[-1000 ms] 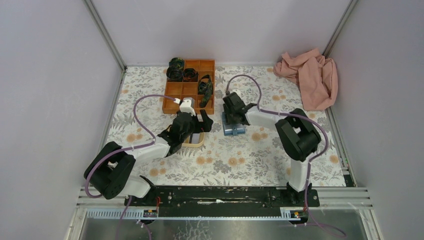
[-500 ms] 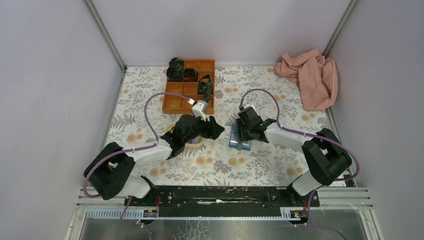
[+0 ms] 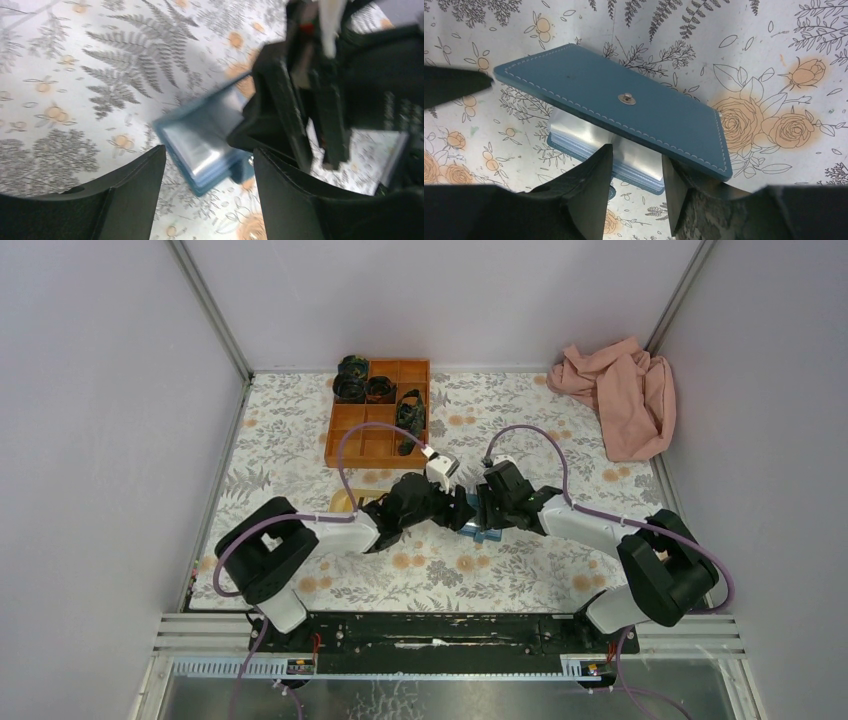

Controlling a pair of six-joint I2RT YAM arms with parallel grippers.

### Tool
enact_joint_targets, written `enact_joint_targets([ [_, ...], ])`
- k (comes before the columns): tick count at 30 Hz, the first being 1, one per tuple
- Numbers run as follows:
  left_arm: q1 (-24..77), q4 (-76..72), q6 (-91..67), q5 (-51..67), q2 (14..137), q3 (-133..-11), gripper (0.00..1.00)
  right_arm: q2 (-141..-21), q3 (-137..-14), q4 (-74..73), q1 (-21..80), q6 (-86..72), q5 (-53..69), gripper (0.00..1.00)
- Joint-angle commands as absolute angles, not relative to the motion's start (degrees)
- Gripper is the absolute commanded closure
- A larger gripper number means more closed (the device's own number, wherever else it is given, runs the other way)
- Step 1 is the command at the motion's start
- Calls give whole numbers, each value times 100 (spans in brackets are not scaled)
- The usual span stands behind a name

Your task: Take the credit cards out of the card holder

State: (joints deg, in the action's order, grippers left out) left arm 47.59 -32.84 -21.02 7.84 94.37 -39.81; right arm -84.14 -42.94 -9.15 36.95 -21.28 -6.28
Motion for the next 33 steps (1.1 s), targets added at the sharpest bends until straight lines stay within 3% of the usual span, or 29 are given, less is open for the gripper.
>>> enact_joint_targets([
  [1, 4754, -3226, -1893, -347, 9609, -4318, 30, -8198, -4223, -765, 3674, -2176, -505, 52],
  [5, 4754, -3620, -1259, -400, 9889, -4366, 28, -8116, -4109, -697, 3674, -2160, -468, 52],
  [10, 4746, -4052, -218, 640, 10353, -4562, 19, -8086, -3998, -620, 3672, -2114, -417, 52],
  [13, 4743, -3792, 278, 1133, 10581, -4854, 34, -8095, -3965, -596, 3674, -2067, -422, 53],
  [16, 4688, -4003, 516, 1617, 10657, -4872, 65, -8118, -3930, -567, 3674, -2032, -370, 53],
  [18, 4604, -3972, 534, 2034, 10707, -4979, 92, -8137, -3920, -581, 3674, -2011, -365, 53],
  [19, 4564, -3891, 523, 2211, 10747, -5089, 99, -8139, -3912, -589, 3674, -1996, -386, 53],
  [23, 4466, -3668, 125, 2099, 10742, -5206, 100, -8020, -3920, -694, 3674, -2035, -468, 53],
  [33, 4469, -3468, -2293, -337, 9837, -4391, 100, -6870, -4082, -1034, 3674, -2289, -400, 48],
])
